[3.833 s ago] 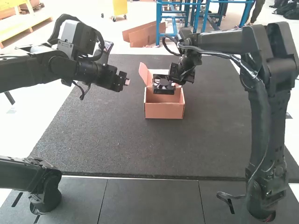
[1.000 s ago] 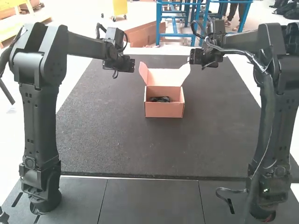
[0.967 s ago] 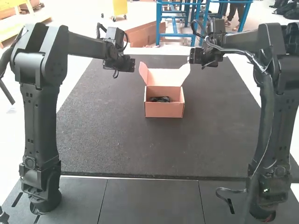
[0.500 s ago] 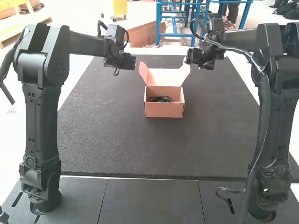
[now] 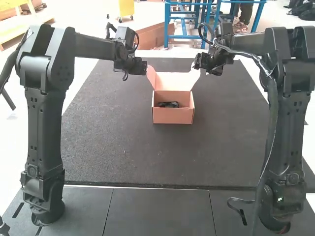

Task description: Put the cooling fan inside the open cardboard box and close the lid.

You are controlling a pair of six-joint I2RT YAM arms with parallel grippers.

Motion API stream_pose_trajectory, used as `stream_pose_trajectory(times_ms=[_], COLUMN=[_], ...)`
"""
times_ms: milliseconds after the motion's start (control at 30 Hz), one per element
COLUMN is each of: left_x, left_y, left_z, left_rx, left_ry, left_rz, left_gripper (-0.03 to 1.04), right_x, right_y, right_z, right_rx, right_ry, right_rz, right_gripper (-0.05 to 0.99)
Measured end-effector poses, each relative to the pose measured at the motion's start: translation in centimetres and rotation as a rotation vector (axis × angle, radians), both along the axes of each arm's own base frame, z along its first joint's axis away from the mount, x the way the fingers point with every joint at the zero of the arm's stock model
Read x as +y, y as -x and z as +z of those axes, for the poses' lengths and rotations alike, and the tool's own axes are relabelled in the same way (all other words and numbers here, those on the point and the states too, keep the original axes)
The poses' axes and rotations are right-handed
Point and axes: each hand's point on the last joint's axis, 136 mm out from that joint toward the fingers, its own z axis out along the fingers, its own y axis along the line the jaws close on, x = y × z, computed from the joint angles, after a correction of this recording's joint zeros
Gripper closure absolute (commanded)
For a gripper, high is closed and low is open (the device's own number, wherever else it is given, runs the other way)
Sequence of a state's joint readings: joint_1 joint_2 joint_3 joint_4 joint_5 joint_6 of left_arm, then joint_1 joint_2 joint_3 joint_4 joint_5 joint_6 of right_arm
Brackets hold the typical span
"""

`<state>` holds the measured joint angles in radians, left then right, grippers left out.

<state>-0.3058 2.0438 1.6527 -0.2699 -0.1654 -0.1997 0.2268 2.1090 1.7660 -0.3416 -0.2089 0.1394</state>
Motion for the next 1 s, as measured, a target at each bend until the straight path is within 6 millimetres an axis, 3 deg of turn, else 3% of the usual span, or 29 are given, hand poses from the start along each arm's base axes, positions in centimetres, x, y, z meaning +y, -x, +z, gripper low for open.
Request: stream_pose_trajectory(times_ms=[167,433,1000], left_x=[-0.7,-1.3,-1.6], left_y=[0.1,0.2,0.3], left_z=[0.0,0.0,0.0], left_rx=[0.002,0.007,0.012], left_ry=[0.022,0.043,0.056], left_rz=[-0.029,-0.056,-0.069], left_gripper=[0.04,0.04,0.04], right_x=[0.1,0.2,0.2], right_y=[-0.1,-0.3,-0.4], right_z=[-0.7,-0.2,-0.1], right_rx=[0.014,0.003,-0.001], right_ry=[-0.001,-0.004,-0.005], right_rz=[0.004,0.004,0.004], right_gripper=[0.19,0.23,0.55])
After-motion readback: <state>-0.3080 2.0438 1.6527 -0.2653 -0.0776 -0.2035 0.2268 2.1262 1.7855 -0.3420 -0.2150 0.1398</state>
